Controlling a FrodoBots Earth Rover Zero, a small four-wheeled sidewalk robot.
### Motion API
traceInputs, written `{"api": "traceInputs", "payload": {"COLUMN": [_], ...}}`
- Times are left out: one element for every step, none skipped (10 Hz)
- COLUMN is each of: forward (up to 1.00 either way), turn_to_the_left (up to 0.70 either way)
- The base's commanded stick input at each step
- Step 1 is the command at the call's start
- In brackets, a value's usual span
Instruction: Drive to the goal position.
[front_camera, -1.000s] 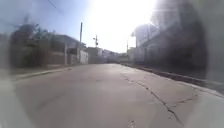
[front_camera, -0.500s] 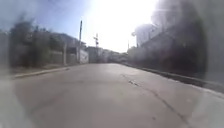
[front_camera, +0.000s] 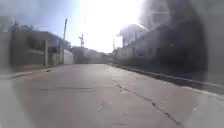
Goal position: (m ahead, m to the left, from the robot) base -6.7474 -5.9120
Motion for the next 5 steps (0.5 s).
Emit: {"api": "traceInputs", "payload": {"forward": [1.0, 1.0, 1.0, 1.0, 1.0], "turn_to_the_left": [-0.05, -0.03, -0.03, -0.03, -0.02]}}
